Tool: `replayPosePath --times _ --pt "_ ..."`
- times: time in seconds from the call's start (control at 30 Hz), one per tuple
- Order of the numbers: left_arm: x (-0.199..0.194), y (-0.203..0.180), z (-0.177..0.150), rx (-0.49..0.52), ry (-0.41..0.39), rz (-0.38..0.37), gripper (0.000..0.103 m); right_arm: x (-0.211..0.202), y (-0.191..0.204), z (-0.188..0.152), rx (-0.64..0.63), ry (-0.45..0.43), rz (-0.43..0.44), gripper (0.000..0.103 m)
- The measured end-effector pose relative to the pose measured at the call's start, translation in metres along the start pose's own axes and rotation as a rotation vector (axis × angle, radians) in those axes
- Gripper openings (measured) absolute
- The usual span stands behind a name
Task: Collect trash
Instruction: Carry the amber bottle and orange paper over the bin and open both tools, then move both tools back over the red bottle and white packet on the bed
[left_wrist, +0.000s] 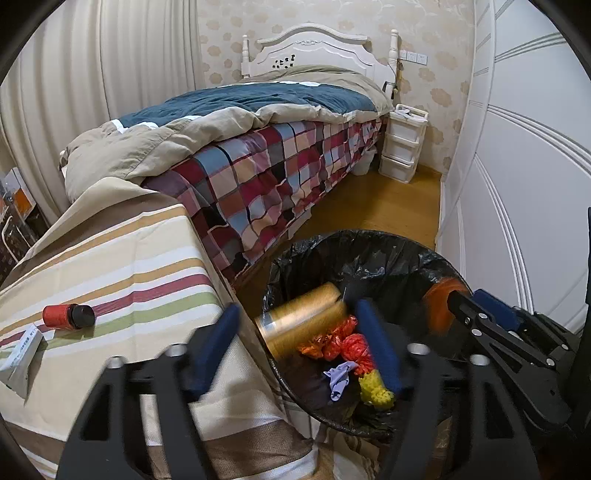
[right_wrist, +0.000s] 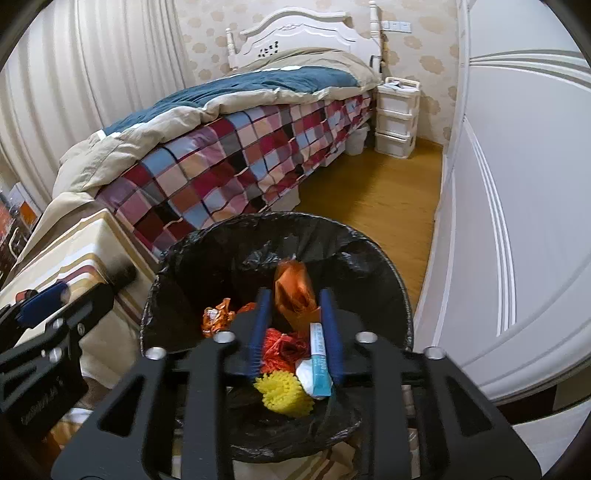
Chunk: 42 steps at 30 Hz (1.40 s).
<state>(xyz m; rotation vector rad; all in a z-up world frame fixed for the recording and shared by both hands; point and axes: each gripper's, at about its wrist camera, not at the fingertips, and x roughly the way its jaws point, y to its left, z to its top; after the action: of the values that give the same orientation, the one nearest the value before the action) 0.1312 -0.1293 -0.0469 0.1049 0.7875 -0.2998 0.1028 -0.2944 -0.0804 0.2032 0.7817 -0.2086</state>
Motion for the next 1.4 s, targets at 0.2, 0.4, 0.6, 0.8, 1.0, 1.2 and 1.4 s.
replayPosePath --times 0.2,0.4,0.6,0.8,1.0,1.2,1.4 --pt "-0.004 0.0 -0.002 0.006 -0.012 0.022 0.079 -0.003 -0.007 -0.003 0.015 -0.006 -0.019 0.046" --pt "-0.014 0.008 -0.007 0.011 -0.031 0.062 0.081 -0.011 -0.005 -0.005 0.017 -0.017 -0.025 0.056" --pt "-0.027 0.035 -0.018 -0.025 -0.033 0.109 0.081 -0.022 0.008 -0.008 0.004 -0.016 0.003 0.06" --pt "-0.04 0.068 -0.031 -0.062 -0.027 0.166 0.081 -0.03 0.034 -0.015 -0.029 -0.004 0.053 0.062" --pt "-0.056 0.101 -0.045 -0.108 -0.032 0.223 0.081 -0.04 0.073 -0.021 -0.089 0.004 0.11 0.067" --pt "-0.073 0.134 -0.056 -0.148 -0.04 0.288 0.081 -0.044 0.118 -0.032 -0.162 0.031 0.179 0.069" --pt "-0.087 0.175 -0.069 -0.211 -0.049 0.362 0.081 -0.039 0.168 -0.042 -0.249 0.078 0.235 0.07"
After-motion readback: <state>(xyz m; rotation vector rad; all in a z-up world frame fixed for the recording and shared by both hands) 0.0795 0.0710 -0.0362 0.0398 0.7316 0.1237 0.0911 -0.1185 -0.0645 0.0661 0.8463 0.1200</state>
